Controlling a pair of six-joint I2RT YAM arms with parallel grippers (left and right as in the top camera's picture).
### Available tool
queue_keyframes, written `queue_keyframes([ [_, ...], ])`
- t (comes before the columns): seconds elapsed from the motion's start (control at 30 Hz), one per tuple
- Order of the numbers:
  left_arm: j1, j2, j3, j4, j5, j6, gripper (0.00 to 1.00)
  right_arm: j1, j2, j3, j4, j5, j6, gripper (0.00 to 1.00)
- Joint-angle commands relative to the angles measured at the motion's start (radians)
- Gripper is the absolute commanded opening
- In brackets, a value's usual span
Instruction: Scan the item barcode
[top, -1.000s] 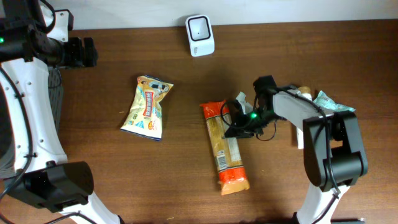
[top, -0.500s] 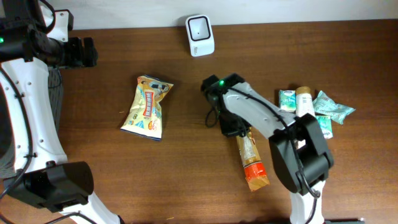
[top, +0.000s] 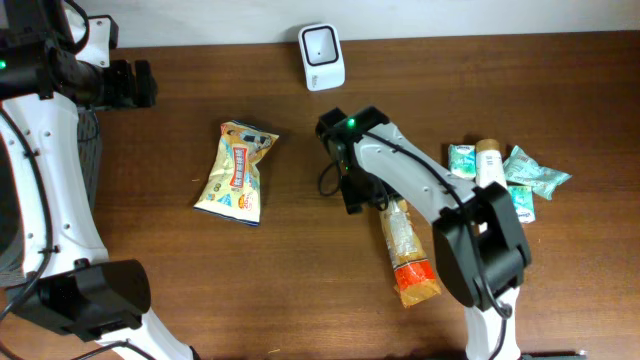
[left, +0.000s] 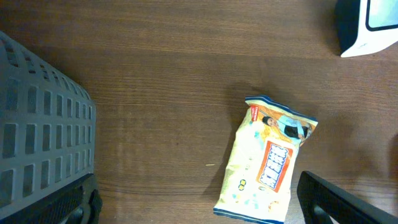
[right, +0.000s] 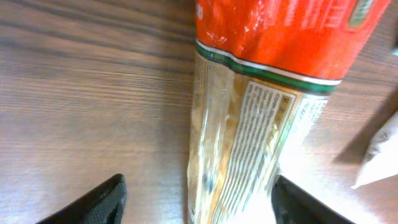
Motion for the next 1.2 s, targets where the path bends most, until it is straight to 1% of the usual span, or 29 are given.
queue_keyframes([
  [0.0,0.0,-0.004,0.008,0.002,0.0,-0.009,0.99,-0.051,-0.108,0.034,-0.011,-0.007,-0.042,0.8],
  [0.03,0.0,-0.004,0.008,0.002,0.0,-0.009,0.99,-0.098,-0.105,0.027,-0.014,-0.04,-0.086,0.84],
  [0.1,0.0,-0.004,0.008,0.002,0.0,-0.009,0.99,-0.234,-0.102,-0.066,0.048,-0.211,-0.244,0.85],
  [0.13,0.001,-0.004,0.008,0.002,0.0,-0.009,0.99,-0.299,-0.102,-0.114,0.088,-0.282,-0.288,0.85],
  [0.17,0.0,-0.004,0.008,0.002,0.0,-0.009,0.99,-0.37,-0.102,-0.166,0.13,-0.389,-0.345,0.85],
  [0.2,0.0,-0.004,0.008,0.002,0.0,-0.009,0.99,-0.448,-0.102,-0.229,0.174,-0.539,-0.454,0.85],
  [0.23,0.0,-0.004,0.008,0.002,0.0,-0.009,0.99,-0.48,-0.102,-0.267,0.2,-0.59,-0.492,0.84],
  [0.37,0.001,-0.004,0.008,0.002,0.0,-0.009,0.99,-0.555,-0.102,-0.413,0.339,-0.619,-0.54,0.84],
  [0.4,0.0,-0.004,0.008,0.002,0.0,-0.009,0.99,-0.57,-0.102,-0.46,0.395,-0.661,-0.567,0.84],
  [0.5,0.0,-0.004,0.008,0.002,0.0,-0.009,0.99,-0.582,-0.098,-0.574,0.559,-0.761,-0.573,0.83],
  [0.57,0.0,-0.004,0.008,0.002,0.0,-0.009,0.99,-0.563,-0.073,-0.632,0.629,-0.822,-0.573,0.76],
  [0.6,0.0,-0.004,0.008,0.002,0.0,-0.009,0.99,-0.548,-0.058,-0.643,0.637,-0.821,-0.573,0.75],
  [0.67,0.0,-0.004,0.008,0.002,0.0,-0.009,0.99,-0.505,0.004,-0.651,0.645,-0.821,-0.572,0.69],
  [0.73,0.0,-0.004,0.008,0.002,0.0,-0.009,0.99,-0.48,0.041,-0.651,0.653,-0.821,-0.572,0.57],
  [0.8,0.0,-0.004,0.008,0.002,0.0,-0.009,0.99,-0.473,0.049,-0.651,0.655,-0.822,-0.568,0.31],
  [0.83,0.0,-0.004,0.008,0.002,0.0,-0.009,0.99,-0.475,0.048,-0.651,0.655,-0.826,-0.568,0.24],
  [0.87,0.0,-0.004,0.008,0.002,0.0,-0.009,0.99,-0.475,0.048,-0.651,0.655,-0.826,-0.568,0.22],
  [0.93,0.0,-0.004,0.008,0.002,0.0,-0.009,0.99,-0.475,0.048,-0.65,0.656,-0.837,-0.569,0.2],
  [1.0,0.0,-0.004,0.008,0.002,0.0,-0.009,0.99,-0.475,0.047,-0.634,0.647,-0.837,-0.568,0.04],
  [1.1,0.0,-0.004,0.008,0.002,0.0,-0.009,0.99,-0.475,-0.001,-0.533,0.547,-0.833,-0.568,0.04],
  [1.17,0.0,-0.004,0.008,0.002,0.0,-0.009,0.99,-0.473,-0.087,-0.441,0.457,-0.748,-0.52,0.04],
])
